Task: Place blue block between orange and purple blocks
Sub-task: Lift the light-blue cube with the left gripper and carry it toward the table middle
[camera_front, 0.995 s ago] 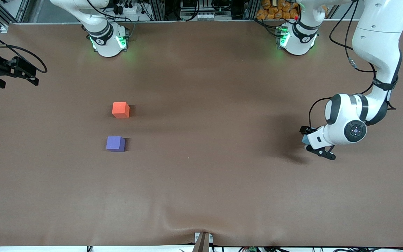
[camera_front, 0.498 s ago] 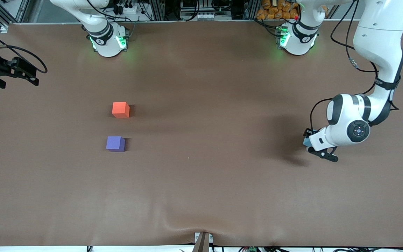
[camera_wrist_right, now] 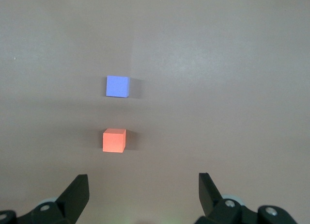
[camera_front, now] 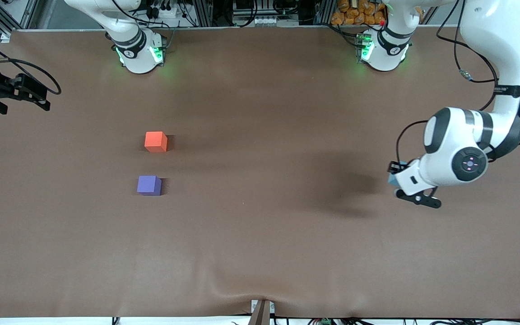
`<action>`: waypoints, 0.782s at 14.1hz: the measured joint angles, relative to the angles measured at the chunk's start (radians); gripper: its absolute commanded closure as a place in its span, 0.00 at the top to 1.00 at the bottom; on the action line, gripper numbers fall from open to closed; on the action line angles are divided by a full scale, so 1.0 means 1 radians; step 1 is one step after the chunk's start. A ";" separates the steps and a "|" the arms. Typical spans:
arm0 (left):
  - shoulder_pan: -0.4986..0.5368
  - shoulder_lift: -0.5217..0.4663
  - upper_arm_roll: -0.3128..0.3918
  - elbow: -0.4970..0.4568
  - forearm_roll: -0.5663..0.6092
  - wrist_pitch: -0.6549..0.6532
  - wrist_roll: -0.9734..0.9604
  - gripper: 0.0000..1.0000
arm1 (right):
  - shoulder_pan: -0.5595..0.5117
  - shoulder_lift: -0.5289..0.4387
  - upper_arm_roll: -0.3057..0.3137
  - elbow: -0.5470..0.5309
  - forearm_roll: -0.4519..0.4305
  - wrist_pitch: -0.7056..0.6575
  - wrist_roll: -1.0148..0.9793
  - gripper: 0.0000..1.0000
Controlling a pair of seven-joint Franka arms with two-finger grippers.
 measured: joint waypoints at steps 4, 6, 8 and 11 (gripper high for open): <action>-0.010 0.004 -0.150 0.024 -0.005 -0.073 -0.191 0.06 | 0.000 0.000 0.000 0.000 0.000 0.002 0.000 1.00; -0.048 0.020 -0.198 0.050 -0.025 -0.097 -0.284 0.06 | 0.000 0.000 0.000 0.000 0.000 0.002 0.000 1.00; -0.123 0.062 -0.206 0.103 -0.071 -0.129 -0.349 0.06 | 0.000 0.000 -0.001 -0.001 0.000 0.002 0.000 1.00; -0.242 0.166 -0.205 0.194 -0.104 -0.140 -0.520 0.06 | 0.000 0.000 -0.001 -0.001 0.000 0.003 0.000 1.00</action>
